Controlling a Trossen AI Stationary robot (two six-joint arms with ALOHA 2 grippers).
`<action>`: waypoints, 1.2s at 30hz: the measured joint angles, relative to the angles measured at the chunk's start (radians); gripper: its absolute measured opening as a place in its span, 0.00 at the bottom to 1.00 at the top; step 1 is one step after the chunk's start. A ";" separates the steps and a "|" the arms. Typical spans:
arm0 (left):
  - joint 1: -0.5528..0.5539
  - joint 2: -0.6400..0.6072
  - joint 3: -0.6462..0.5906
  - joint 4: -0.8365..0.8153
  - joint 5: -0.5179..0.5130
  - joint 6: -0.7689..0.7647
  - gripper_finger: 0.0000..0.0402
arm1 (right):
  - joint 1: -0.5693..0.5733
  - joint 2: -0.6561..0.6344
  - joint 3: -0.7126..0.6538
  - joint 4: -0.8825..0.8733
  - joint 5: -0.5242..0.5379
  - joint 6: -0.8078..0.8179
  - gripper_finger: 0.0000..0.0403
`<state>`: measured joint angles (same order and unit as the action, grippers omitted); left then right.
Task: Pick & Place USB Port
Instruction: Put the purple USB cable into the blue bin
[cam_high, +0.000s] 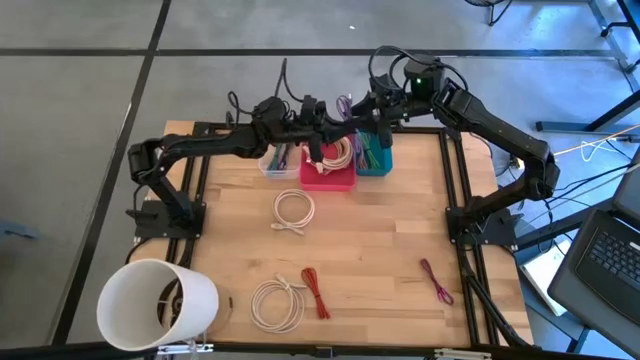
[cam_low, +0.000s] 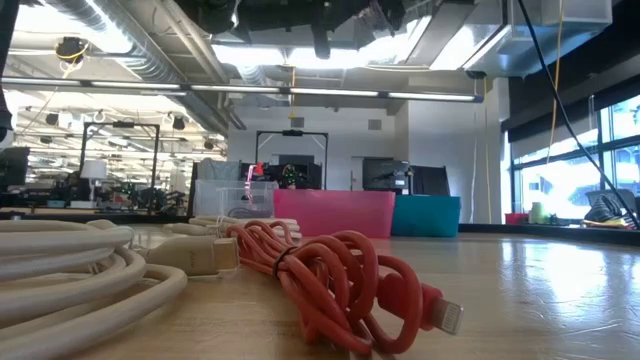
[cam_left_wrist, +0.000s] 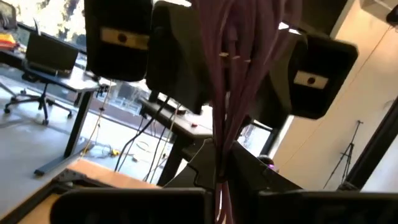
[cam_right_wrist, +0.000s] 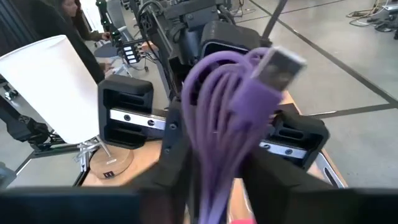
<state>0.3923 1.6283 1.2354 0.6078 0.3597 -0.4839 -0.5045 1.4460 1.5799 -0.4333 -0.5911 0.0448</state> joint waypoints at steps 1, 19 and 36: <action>0.000 0.000 0.000 -0.005 0.003 0.000 0.02 | 0.000 0.000 0.000 -0.001 0.000 0.000 0.30; 0.013 -0.013 0.000 -0.288 -0.096 0.055 0.48 | -0.093 -0.001 0.126 -0.416 0.547 -0.041 0.05; 0.025 -0.087 0.000 -0.736 -0.220 0.069 0.51 | -0.360 0.402 0.018 -0.591 0.318 0.161 0.04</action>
<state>0.4177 1.5412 1.2354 -0.1283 0.1399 -0.4147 -0.8642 1.8484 1.5974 -1.0245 -0.2729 0.2060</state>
